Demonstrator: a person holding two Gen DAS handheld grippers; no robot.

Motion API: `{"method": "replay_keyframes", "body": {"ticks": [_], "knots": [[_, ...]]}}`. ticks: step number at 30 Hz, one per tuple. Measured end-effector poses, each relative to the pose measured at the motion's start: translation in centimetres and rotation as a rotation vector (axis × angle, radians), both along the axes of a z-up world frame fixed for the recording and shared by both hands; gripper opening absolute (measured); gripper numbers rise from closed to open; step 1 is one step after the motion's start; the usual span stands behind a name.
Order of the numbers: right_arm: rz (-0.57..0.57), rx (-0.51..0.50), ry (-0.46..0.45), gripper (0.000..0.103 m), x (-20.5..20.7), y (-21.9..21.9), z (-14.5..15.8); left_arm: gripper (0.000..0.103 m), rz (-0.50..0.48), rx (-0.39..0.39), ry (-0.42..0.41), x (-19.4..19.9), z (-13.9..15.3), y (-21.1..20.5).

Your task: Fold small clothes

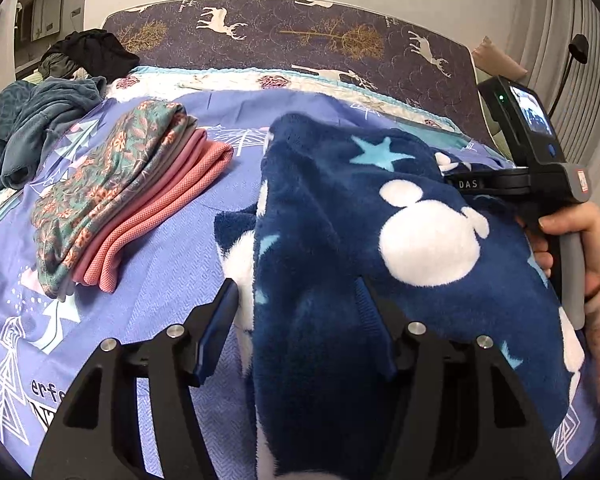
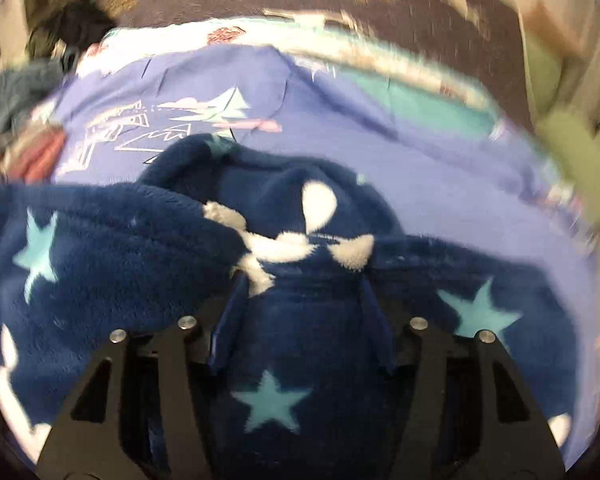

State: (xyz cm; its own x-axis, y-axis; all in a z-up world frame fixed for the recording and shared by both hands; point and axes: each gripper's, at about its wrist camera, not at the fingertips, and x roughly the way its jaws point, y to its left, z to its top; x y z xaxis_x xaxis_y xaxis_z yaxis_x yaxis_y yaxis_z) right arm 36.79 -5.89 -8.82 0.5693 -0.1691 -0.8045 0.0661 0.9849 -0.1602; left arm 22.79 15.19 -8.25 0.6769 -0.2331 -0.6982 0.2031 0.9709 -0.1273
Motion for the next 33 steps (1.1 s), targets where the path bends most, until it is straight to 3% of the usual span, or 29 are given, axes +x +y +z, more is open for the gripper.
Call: {"method": "replay_keyframes", "body": {"ticks": [2, 7, 13, 20, 28, 33], "knots": [[0.01, -0.048, -0.012, 0.057, -0.4, 0.6, 0.4, 0.063, 0.004, 0.003, -0.001, -0.1, 0.0, 0.0], [0.007, 0.111, -0.125, 0.057, -5.5, -2.2, 3.9, 0.063, 0.004, 0.005, -0.013, -0.5, 0.3, 0.1], [0.177, 0.065, -0.163, 0.062, -14.9, -0.1, 6.0, 0.063, -0.01, -0.013, -0.025, -1.9, 0.9, 0.4], [0.375, 0.029, -0.15, 0.065, -23.2, 5.5, 4.9, 0.063, -0.026, -0.006, -0.046, -4.3, 1.7, 0.6], [0.548, -0.1, -0.169, 0.068, -27.9, 11.7, 3.3, 0.065, -0.028, -0.022, -0.062, -6.3, 2.3, 2.1], [0.643, -0.178, -0.203, 0.071, -29.1, 14.6, 2.4, 0.065, -0.012, -0.088, -0.038, -6.4, 1.9, 4.3]]}}
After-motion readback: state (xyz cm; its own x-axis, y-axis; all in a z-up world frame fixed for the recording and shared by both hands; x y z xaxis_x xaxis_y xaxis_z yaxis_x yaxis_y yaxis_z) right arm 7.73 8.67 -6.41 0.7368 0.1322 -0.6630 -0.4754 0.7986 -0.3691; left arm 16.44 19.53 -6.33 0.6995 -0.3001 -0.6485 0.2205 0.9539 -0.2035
